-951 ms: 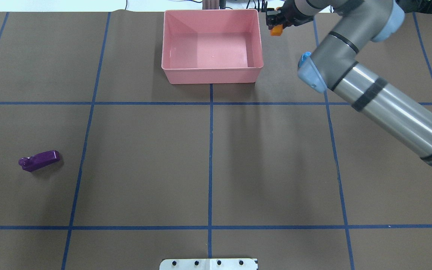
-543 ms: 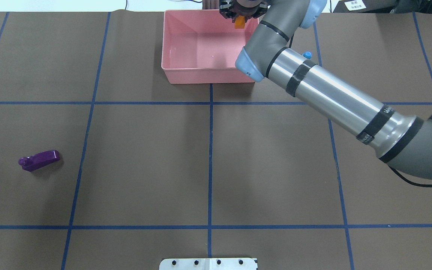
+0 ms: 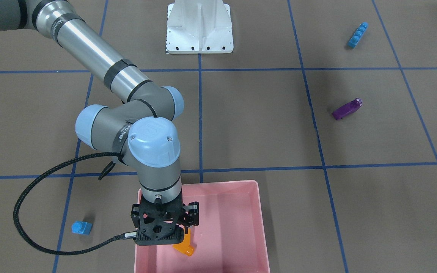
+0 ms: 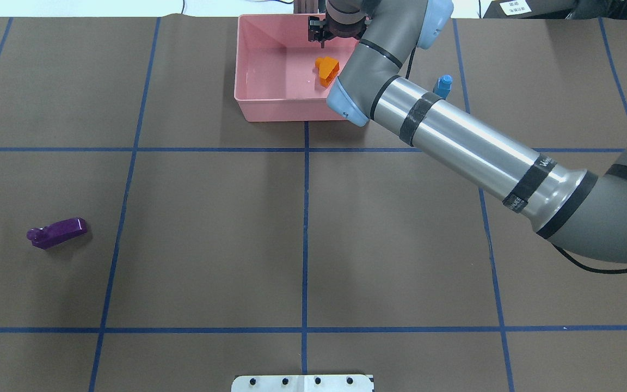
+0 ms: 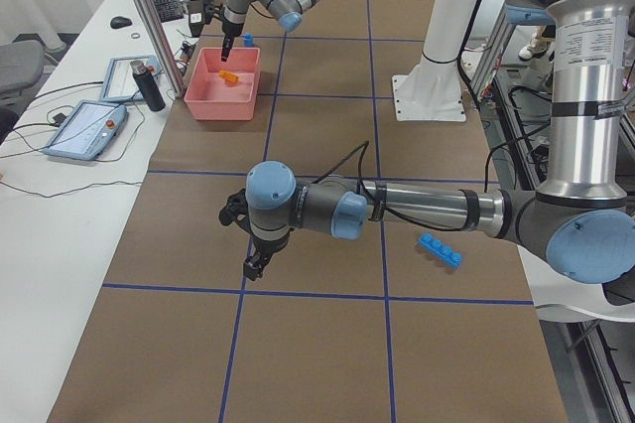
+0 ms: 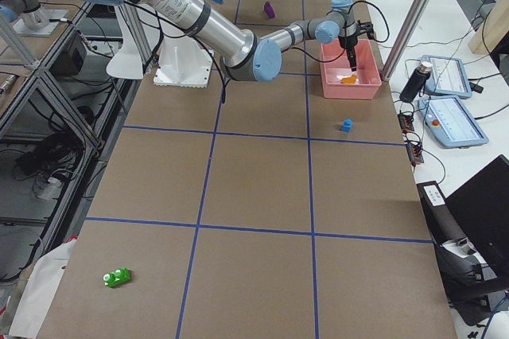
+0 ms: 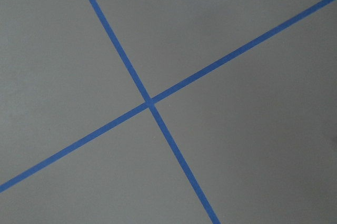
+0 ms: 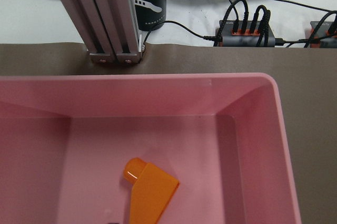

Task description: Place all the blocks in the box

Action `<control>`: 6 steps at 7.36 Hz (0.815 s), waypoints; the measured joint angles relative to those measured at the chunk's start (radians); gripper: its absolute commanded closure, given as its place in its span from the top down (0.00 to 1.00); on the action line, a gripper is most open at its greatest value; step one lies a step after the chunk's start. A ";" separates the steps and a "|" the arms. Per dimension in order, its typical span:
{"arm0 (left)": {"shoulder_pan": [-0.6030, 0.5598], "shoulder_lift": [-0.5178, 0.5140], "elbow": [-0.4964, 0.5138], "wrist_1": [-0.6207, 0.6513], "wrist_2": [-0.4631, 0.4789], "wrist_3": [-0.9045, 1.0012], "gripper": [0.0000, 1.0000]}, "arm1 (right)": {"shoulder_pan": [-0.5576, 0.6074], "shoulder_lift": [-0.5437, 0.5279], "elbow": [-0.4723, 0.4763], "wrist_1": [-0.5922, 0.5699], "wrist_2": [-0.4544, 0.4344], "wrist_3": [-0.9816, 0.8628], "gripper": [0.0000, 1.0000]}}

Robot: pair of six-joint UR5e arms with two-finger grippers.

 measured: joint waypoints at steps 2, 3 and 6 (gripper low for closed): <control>0.040 0.006 0.005 -0.135 -0.063 -0.037 1.00 | 0.041 -0.050 0.138 -0.140 0.064 -0.067 1.00; 0.105 0.012 0.003 -0.203 -0.081 -0.105 1.00 | 0.069 -0.101 0.239 -0.220 0.099 -0.125 1.00; 0.331 0.051 -0.005 -0.485 -0.007 -0.369 1.00 | 0.188 -0.348 0.522 -0.292 0.237 -0.282 1.00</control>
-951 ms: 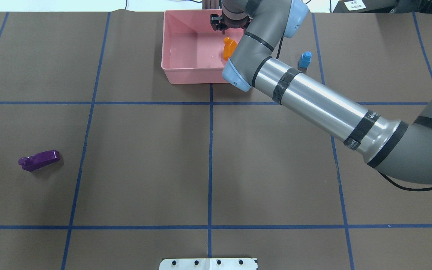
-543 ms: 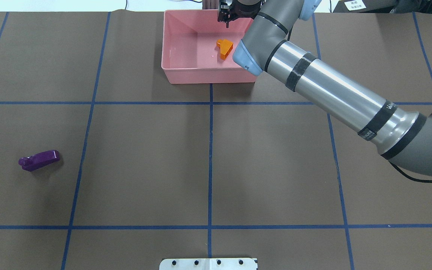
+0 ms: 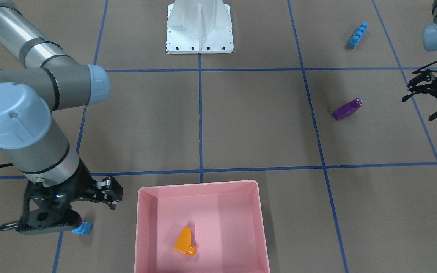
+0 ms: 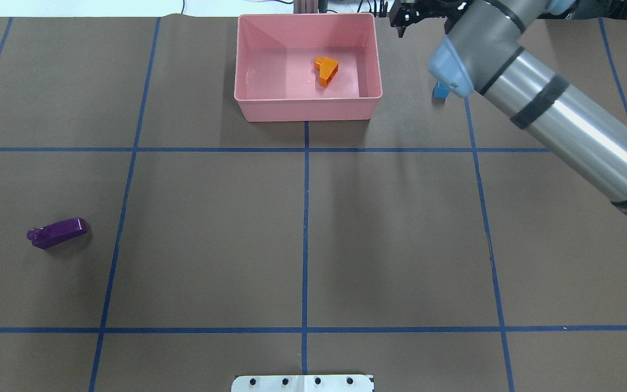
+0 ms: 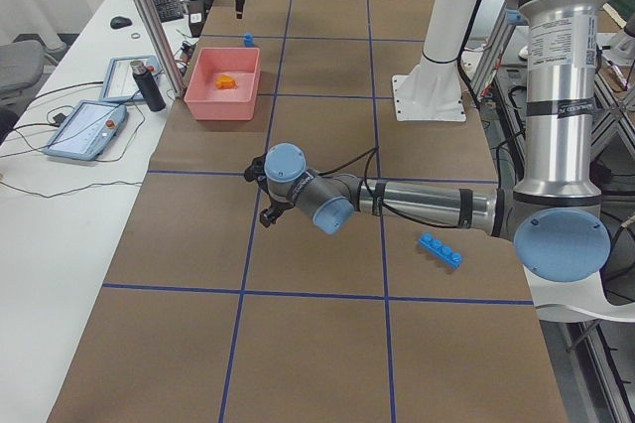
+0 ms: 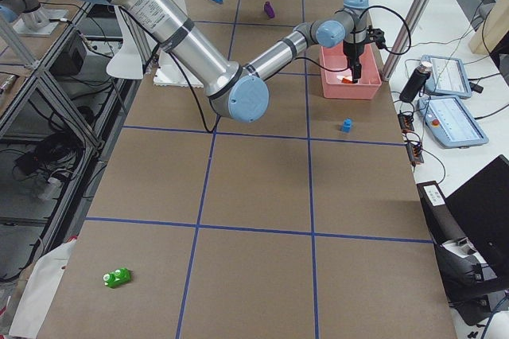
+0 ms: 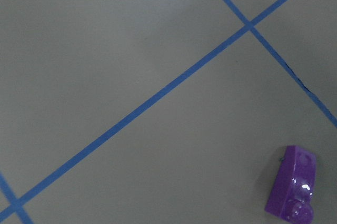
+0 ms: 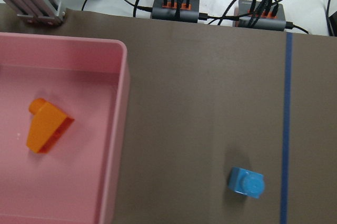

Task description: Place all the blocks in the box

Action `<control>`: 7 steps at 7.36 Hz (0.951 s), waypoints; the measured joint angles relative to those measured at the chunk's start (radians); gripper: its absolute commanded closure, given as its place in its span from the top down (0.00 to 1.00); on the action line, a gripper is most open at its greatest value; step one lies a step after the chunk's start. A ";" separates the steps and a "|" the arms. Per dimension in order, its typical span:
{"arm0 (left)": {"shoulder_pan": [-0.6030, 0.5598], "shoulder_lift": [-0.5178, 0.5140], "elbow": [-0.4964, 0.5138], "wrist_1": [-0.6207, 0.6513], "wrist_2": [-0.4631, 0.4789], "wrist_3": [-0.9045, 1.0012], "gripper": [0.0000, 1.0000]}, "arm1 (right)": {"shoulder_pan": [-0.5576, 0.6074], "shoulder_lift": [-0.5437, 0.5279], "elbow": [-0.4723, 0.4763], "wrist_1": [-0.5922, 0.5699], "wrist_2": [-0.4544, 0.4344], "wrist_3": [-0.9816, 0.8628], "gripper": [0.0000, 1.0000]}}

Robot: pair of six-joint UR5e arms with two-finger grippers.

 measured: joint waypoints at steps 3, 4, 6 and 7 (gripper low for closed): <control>0.210 0.052 -0.044 -0.085 0.208 -0.040 1.00 | 0.091 -0.193 0.161 -0.006 0.082 -0.117 1.00; 0.256 0.057 -0.057 -0.091 0.241 -0.047 1.00 | 0.100 -0.211 0.176 -0.012 0.088 -0.130 1.00; 0.353 0.062 -0.069 -0.093 0.337 -0.078 1.00 | 0.104 -0.219 0.183 -0.016 0.089 -0.137 1.00; 0.389 0.064 -0.069 -0.091 0.373 -0.087 1.00 | 0.104 -0.220 0.184 -0.017 0.089 -0.137 1.00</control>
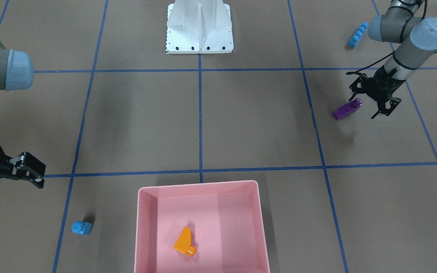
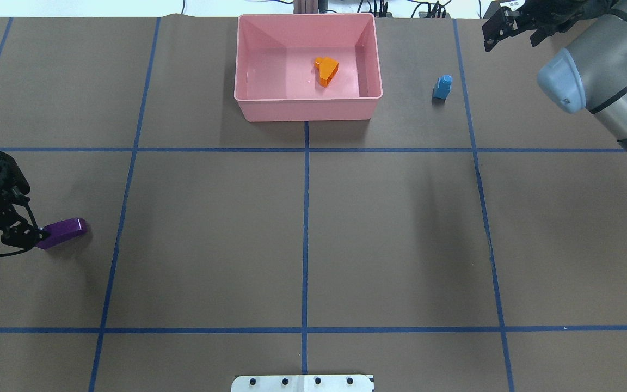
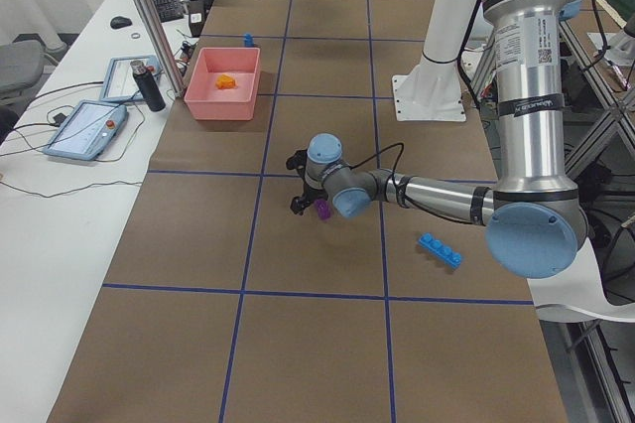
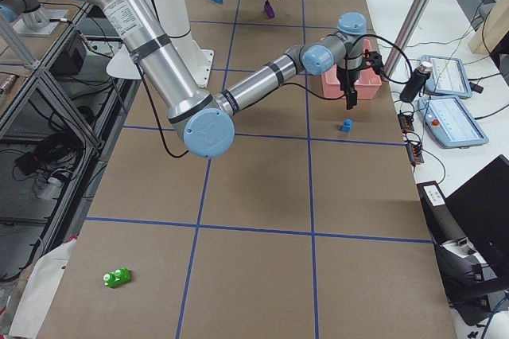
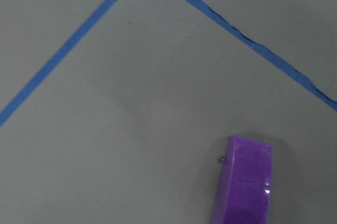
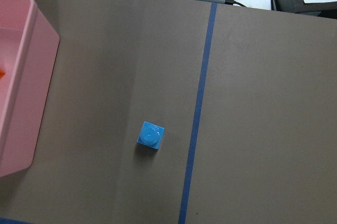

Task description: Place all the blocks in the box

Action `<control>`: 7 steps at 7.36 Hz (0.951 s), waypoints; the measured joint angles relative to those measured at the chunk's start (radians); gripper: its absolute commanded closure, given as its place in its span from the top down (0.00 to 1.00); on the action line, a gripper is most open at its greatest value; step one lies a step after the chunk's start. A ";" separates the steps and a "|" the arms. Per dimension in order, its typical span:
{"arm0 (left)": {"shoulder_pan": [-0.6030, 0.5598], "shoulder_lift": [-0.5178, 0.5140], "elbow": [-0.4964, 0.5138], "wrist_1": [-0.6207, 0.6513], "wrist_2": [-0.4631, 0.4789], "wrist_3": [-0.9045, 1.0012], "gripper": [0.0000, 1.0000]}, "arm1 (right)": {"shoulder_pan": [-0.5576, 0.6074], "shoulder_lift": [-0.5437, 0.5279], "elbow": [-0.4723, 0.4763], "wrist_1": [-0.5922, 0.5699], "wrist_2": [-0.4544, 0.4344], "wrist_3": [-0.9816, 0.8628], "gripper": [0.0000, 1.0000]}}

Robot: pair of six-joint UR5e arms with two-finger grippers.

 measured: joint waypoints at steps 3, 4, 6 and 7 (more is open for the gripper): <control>0.050 0.002 0.010 0.010 0.025 -0.009 0.48 | 0.000 0.001 -0.001 0.000 0.000 0.000 1.00; 0.054 0.001 0.012 0.011 0.026 -0.009 0.00 | 0.000 0.001 -0.001 -0.001 -0.001 0.000 1.00; 0.055 0.001 0.010 0.010 0.026 -0.018 0.00 | 0.000 0.001 -0.001 -0.001 -0.001 0.000 1.00; 0.056 0.001 0.004 0.010 0.026 -0.060 0.00 | 0.000 0.001 -0.001 0.000 -0.001 0.000 1.00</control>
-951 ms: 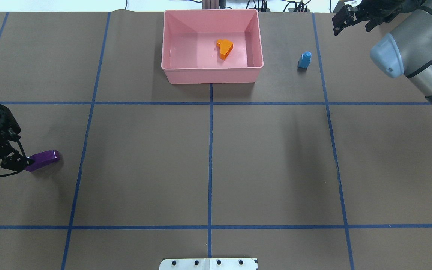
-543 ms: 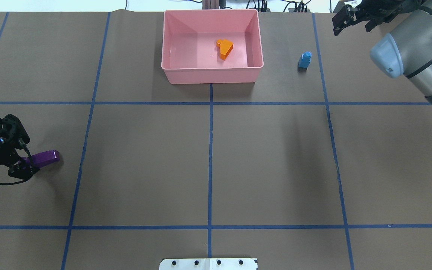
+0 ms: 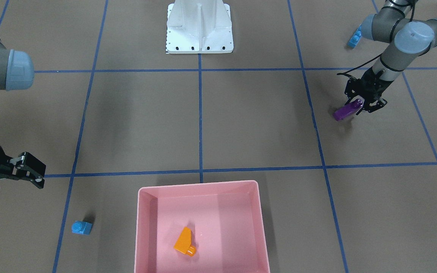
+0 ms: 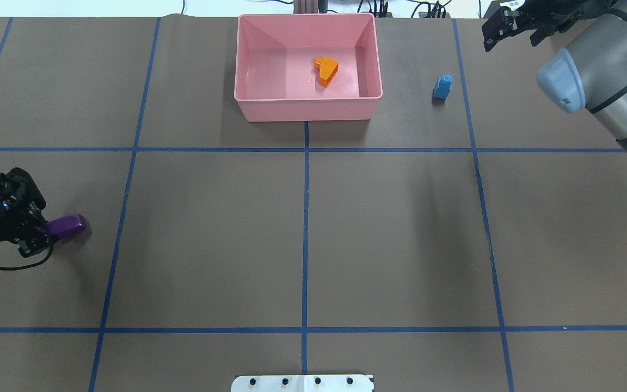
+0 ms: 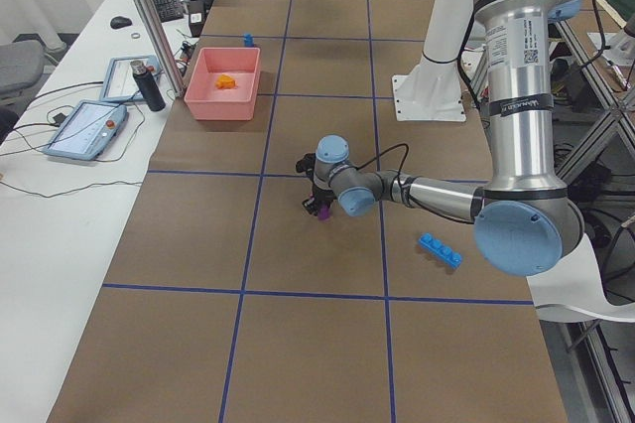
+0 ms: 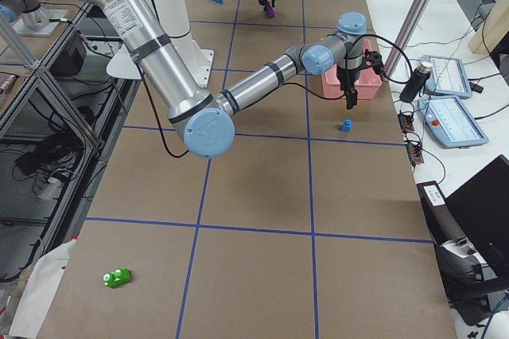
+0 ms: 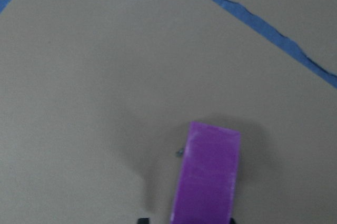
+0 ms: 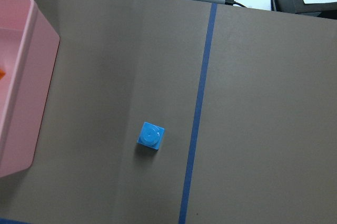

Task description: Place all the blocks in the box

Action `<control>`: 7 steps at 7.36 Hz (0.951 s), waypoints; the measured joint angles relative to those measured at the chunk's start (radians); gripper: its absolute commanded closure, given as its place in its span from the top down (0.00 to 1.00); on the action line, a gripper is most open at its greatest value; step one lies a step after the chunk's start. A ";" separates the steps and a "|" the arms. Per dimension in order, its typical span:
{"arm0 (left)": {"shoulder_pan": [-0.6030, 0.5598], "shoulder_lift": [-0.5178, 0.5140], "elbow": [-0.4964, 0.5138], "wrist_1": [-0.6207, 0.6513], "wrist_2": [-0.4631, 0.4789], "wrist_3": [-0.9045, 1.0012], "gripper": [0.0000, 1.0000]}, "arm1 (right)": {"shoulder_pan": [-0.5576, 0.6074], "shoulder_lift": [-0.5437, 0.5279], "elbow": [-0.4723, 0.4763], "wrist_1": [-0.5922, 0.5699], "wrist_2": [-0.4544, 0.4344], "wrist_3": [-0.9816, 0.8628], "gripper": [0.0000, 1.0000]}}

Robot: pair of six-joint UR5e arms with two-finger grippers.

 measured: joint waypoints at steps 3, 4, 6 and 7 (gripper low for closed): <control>-0.010 -0.012 -0.050 0.001 -0.002 -0.231 0.00 | 0.000 -0.002 -0.009 0.003 -0.004 -0.006 1.00; -0.014 -0.039 -0.069 0.002 -0.004 -0.368 0.00 | 0.000 -0.002 -0.016 0.005 -0.006 -0.011 1.00; -0.024 -0.190 -0.080 0.064 -0.005 -0.700 0.00 | 0.006 0.004 -0.058 0.014 -0.010 -0.036 1.00; -0.037 -0.324 -0.075 0.186 -0.006 -0.795 0.00 | 0.007 0.016 -0.094 0.020 -0.012 -0.048 1.00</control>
